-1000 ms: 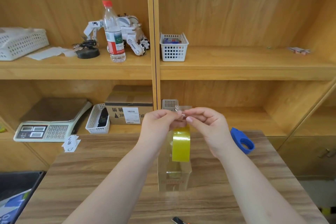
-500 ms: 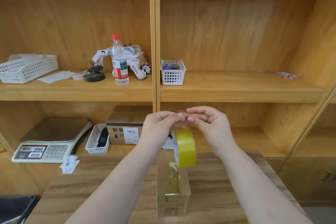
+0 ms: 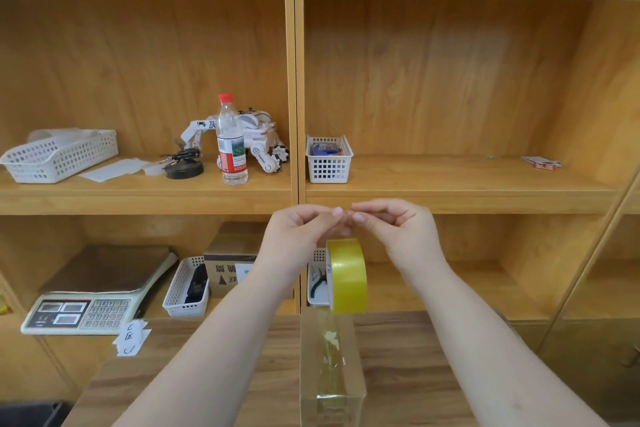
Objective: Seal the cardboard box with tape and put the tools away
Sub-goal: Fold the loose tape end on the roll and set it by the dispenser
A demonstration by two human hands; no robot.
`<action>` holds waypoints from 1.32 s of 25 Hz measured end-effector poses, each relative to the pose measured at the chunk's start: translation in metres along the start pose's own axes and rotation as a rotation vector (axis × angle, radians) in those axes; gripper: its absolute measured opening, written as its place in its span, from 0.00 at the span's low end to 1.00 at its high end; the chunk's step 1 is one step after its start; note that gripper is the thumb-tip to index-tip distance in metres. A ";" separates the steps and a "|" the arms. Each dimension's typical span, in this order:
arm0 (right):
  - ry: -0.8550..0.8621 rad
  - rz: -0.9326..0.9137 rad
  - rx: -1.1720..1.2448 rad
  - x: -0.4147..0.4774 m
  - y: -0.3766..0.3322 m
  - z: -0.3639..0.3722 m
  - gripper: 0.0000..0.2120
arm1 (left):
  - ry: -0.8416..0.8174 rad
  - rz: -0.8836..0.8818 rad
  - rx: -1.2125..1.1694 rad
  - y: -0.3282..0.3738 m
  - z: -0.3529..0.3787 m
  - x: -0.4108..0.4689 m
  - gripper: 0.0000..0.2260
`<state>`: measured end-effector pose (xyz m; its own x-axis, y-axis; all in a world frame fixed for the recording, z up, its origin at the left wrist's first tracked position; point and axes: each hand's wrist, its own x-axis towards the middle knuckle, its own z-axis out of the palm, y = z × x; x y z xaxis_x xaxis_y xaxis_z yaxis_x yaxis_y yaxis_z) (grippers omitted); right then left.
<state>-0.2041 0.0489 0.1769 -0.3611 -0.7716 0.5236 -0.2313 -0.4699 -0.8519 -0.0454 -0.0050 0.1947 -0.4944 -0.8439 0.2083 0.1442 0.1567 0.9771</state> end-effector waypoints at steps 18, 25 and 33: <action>0.027 -0.136 -0.217 0.036 -0.028 0.009 0.09 | 0.205 0.241 0.324 0.022 0.005 0.024 0.22; -0.010 -0.137 -0.199 0.047 -0.044 0.003 0.09 | 0.155 0.376 0.419 0.036 0.002 0.035 0.06; -0.003 -0.117 -0.230 0.056 -0.060 -0.003 0.07 | 0.094 0.405 0.590 0.051 0.002 0.047 0.04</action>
<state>-0.2129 0.0348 0.2571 -0.3176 -0.7191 0.6181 -0.4705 -0.4465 -0.7611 -0.0626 -0.0359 0.2542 -0.4208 -0.6968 0.5808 -0.1995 0.6957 0.6901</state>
